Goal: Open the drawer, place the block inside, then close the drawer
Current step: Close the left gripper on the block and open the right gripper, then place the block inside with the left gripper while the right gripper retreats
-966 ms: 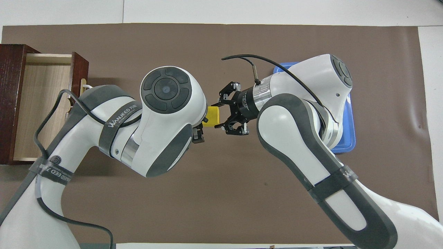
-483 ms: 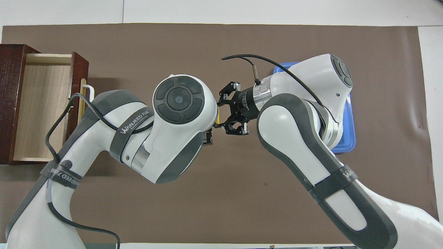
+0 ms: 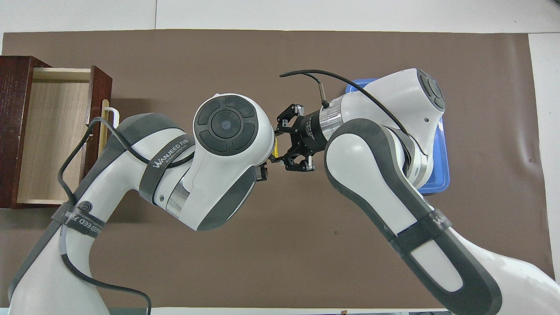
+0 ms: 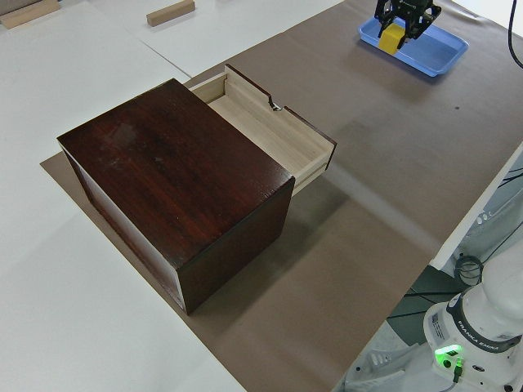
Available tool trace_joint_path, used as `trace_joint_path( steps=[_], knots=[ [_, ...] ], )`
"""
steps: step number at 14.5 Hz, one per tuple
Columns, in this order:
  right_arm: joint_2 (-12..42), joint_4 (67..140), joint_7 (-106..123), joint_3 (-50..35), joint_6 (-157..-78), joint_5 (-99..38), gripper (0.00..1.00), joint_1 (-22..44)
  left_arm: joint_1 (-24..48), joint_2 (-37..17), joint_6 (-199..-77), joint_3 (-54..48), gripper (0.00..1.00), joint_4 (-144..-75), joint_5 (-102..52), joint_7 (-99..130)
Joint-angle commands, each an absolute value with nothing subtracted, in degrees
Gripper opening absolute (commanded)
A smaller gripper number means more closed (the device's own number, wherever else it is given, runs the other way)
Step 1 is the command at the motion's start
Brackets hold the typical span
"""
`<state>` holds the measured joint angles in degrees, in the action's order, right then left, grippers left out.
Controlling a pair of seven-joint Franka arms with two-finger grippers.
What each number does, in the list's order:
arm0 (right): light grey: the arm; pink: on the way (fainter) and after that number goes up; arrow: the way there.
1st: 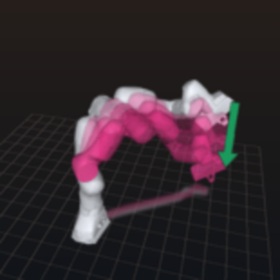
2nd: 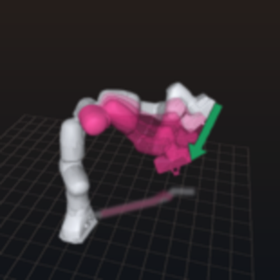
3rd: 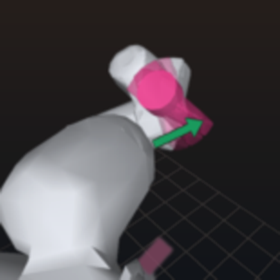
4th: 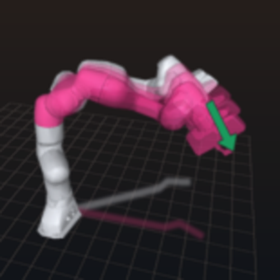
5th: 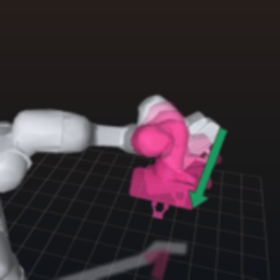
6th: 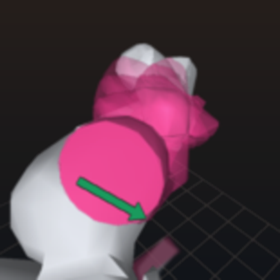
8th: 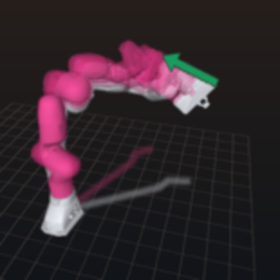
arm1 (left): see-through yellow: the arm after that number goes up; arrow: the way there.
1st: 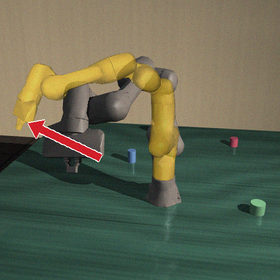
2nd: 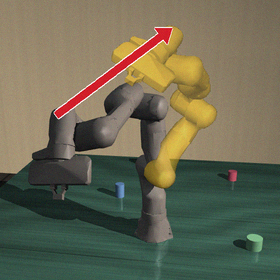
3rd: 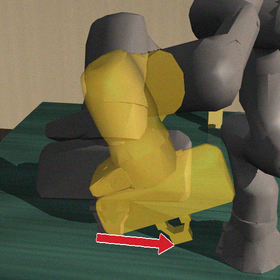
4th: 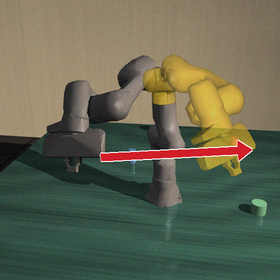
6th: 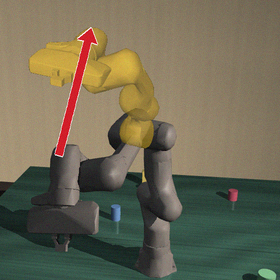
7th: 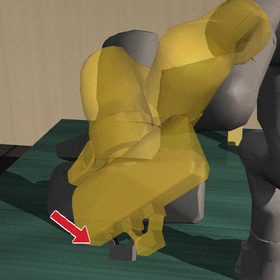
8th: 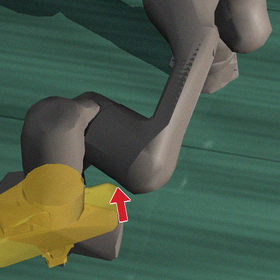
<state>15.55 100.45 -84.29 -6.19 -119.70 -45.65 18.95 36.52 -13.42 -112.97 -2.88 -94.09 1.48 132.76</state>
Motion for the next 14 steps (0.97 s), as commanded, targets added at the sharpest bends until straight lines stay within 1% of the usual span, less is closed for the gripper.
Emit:
trace_joint_path(
  steps=[1,3,4,5,10,12,14],
  knots=[
    [15.64,99.84,-85.78,-6.33,-119.97,-44.91,0.00,18.72,37.27,-13.71,-112.59,-2.29,0.00,-93.78,1.49,133.07],
    [15.64,99.84,-86.22,-6.24,-119.62,-45.09,0.00,18.37,37.09,-13.71,-112.50,-2.29,0.00,-93.69,1.49,132.98],
    [15.56,99.84,-86.57,-6.24,-119.71,-44.74,0.73,18.37,37.09,-13.71,-112.41,-2.29,0.00,-93.60,1.49,132.89],
    [15.47,99.67,-86.66,-6.15,-119.62,-44.65,1.00,18.54,37.00,-13.71,-112.24,-2.29,0.00,-93.60,1.49,132.80],
    [15.47,99.49,-86.57,-6.15,-119.44,-44.65,1.00,17.93,35.95,-12.84,-105.92,-1.32,0.00,-91.67,1.76,128.16],
    [15.29,99.32,-86.66,-5.98,-118.57,-44.65,1.00,17.49,32.45,-9.77,-103.02,-1.05,0.00,-91.67,1.58,125.17],
    [14.94,99.23,-86.57,-5.89,-117.43,-44.56,1.00,16.44,26.49,-5.47,-99.69,-1.14,0.00,-92.02,1.06,119.30]
  ],
)
